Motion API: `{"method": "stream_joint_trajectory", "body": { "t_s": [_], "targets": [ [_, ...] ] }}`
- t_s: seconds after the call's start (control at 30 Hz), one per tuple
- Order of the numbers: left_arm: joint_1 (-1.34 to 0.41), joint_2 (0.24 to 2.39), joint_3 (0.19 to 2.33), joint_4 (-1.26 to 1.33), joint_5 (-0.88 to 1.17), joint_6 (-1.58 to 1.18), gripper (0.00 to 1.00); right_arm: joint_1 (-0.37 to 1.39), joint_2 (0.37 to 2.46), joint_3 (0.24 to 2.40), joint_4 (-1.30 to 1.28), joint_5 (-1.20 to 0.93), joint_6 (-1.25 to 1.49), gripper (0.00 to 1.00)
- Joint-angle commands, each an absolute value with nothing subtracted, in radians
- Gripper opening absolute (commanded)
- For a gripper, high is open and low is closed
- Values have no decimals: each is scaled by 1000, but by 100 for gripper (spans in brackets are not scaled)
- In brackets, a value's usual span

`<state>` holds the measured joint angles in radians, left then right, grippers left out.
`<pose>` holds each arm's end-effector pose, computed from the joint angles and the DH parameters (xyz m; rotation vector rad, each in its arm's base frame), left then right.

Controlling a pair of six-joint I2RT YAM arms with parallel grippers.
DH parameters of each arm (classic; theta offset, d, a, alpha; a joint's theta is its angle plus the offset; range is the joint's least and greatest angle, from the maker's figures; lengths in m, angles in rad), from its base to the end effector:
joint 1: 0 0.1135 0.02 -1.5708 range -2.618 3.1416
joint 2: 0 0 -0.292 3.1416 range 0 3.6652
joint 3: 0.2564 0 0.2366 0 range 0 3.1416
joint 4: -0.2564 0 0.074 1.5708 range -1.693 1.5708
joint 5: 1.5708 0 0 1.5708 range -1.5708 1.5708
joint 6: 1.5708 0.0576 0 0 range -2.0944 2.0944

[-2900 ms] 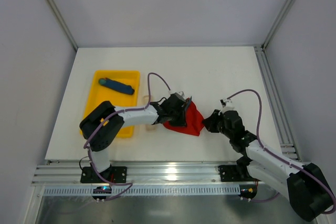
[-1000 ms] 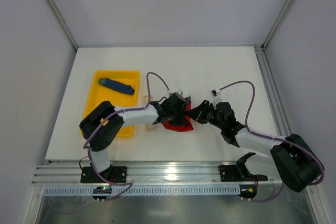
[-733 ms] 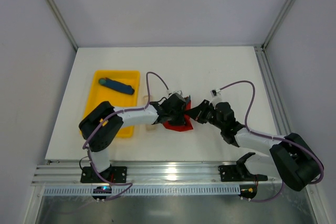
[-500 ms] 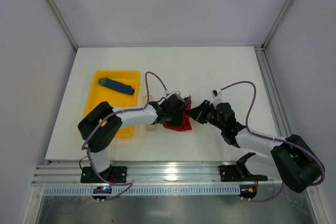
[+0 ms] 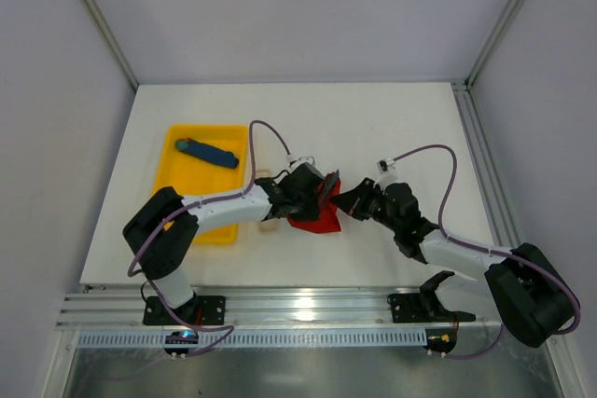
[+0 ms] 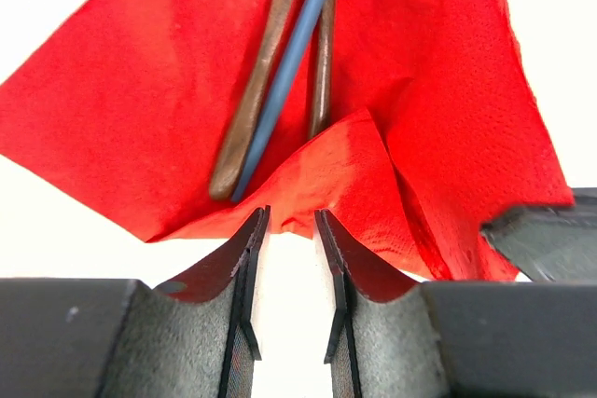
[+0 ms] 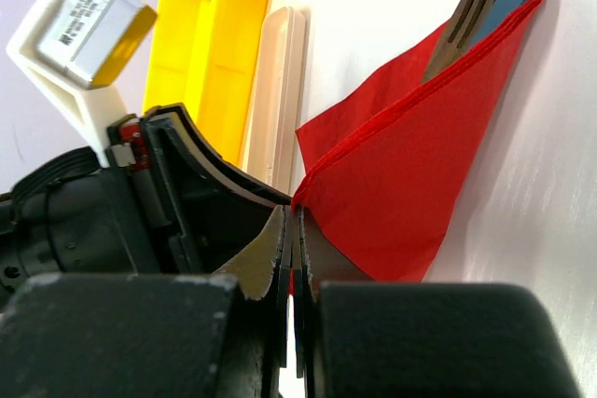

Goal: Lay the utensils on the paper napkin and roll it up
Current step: Roll the napkin at the center of the board.

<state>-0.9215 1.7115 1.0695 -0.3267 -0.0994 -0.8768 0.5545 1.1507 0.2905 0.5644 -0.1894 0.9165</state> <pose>0.2189 -0.2789 0.2054 0.0182 2.6363 -0.5591 0.1818 0.1254 0.2077 0.2255 2.0273 1.1545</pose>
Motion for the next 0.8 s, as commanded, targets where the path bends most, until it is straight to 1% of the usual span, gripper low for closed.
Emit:
{"method": "stream_joint_trajectory", "body": {
  "t_s": [0.0,0.27,0.7,0.77],
  "targets": [
    [-910,1666,1085,-374,-158,-845,29,558,1158,307,595,-179,887,4],
    [-854,1663,1046,-379,-149,-850,28,558,1207,354,600,-198,877,4],
    [-856,1586,982,-318,-52,-833,24,558,1204,354,589,-196,877,4],
    [-854,1595,976,-307,-40,-836,22,560,1212,357,591,-198,876,4]
  ]
}}
